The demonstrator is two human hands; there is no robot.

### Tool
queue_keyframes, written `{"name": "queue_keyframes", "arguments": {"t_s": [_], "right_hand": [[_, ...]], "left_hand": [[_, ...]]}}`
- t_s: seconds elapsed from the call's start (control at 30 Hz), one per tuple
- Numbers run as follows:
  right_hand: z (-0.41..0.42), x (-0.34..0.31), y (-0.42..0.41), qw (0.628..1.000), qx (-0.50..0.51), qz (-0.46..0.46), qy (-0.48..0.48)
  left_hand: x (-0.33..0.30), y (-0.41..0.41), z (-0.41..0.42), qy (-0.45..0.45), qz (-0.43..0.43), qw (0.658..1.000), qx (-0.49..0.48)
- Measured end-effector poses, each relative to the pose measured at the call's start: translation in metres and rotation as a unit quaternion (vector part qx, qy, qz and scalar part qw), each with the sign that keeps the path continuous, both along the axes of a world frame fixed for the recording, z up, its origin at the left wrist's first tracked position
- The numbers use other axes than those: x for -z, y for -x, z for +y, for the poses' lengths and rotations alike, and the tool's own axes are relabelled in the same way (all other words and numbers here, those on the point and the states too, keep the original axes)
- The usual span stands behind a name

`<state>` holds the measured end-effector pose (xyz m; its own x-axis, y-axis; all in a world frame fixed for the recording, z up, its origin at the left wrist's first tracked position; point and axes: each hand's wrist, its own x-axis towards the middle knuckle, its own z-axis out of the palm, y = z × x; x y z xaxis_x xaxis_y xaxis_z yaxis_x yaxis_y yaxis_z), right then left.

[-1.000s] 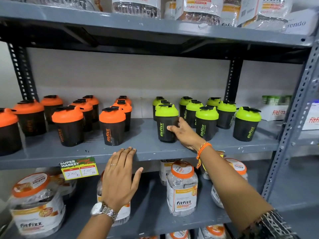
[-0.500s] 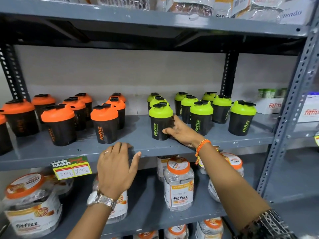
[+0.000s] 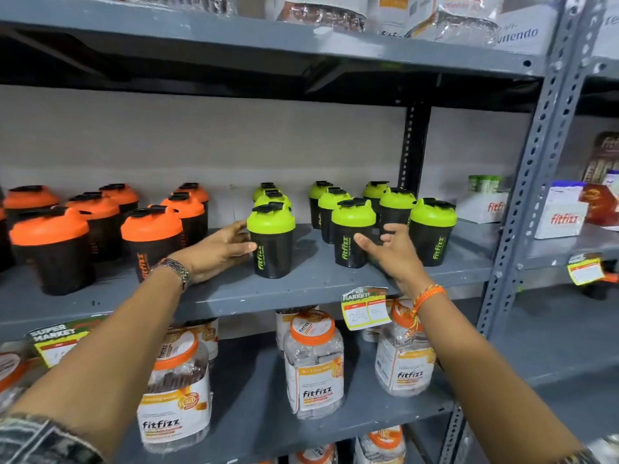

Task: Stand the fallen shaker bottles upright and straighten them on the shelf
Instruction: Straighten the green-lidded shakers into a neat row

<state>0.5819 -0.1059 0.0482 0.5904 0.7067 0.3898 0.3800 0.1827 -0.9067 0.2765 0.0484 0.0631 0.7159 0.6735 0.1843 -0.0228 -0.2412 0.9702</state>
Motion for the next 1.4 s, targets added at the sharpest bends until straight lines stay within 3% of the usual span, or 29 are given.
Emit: {"name": "queue_keyframes", "arguments": {"t_s": [0.17, 0.3, 0.47, 0.8, 1.4], "right_hand": [[0.018, 0.001, -0.02, 0.988, -0.146, 0.018, 0.036], [0.024, -0.005, -0.034, 0.981, -0.187, -0.012, 0.041], [0.023, -0.006, -0.039, 0.966, -0.253, 0.035, 0.036], [0.009, -0.003, -0.047, 0.954, -0.28, 0.086, 0.064], [0.001, 0.001, -0.046, 0.954, -0.29, 0.046, 0.059]], "left_hand": [[0.008, -0.009, 0.005, 0.005, 0.004, 1.0, -0.005], [0.015, -0.018, -0.002, -0.035, -0.007, 0.998, -0.06], [0.018, -0.031, -0.015, -0.081, 0.007, 0.993, -0.087], [0.026, -0.037, -0.022, -0.099, 0.002, 0.986, -0.131], [0.024, -0.04, -0.028, -0.111, 0.025, 0.983, -0.145]]}}
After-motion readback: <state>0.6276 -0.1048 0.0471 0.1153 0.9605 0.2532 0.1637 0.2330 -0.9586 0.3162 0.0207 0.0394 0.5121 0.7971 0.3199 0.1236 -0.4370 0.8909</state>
